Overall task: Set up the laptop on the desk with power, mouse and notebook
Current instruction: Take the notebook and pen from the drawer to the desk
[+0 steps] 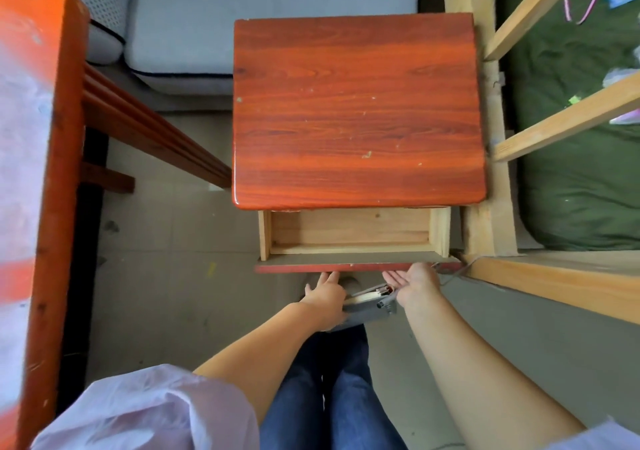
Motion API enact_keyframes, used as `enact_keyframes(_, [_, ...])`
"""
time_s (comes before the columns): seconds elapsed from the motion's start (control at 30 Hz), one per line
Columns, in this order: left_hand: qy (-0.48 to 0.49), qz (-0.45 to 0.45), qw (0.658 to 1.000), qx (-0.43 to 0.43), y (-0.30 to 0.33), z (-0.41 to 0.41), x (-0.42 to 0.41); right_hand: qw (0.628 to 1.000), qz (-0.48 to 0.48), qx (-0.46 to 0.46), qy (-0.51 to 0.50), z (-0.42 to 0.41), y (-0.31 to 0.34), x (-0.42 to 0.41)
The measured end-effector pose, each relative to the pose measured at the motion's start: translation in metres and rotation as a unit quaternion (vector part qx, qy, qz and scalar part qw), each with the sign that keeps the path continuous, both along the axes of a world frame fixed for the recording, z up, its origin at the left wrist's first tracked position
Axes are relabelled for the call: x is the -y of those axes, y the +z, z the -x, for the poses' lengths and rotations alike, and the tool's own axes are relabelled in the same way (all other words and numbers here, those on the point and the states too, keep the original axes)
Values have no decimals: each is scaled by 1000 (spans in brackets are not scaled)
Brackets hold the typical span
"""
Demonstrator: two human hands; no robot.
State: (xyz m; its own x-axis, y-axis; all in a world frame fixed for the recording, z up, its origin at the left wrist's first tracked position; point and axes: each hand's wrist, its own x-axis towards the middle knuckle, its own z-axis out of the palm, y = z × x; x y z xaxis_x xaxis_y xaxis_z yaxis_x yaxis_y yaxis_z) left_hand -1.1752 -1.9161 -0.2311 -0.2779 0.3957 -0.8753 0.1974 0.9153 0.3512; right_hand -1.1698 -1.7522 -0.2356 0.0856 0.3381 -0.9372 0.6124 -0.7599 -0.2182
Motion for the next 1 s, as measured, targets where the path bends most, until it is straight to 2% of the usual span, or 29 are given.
enact_keyframes(0.13, [0, -13, 999, -36, 17, 19, -3, 997, -35, -40, -50, 16, 23, -1])
enact_keyframes(0.27, [-6, -19, 998, -66, 24, 44, -9, 996, -42, -66, -49, 45, 37, -7])
enact_keyframes(0.53, [-17, -6, 993, -121, 20, 93, -15, 989, -8, -118, -88, 92, 39, -9])
enact_keyframes(0.67, [-41, -4, 994, -97, 16, 92, -12, 985, 4, -132, -109, 88, 38, -8])
enact_keyframes(0.87, [-71, -60, 996, 1, 52, 95, -13, 990, 33, -129, -41, 88, 71, -21])
enact_keyframes(1.0, [-37, -63, 997, -19, 99, 100, 0, 980, 49, -192, -26, 89, 120, -35])
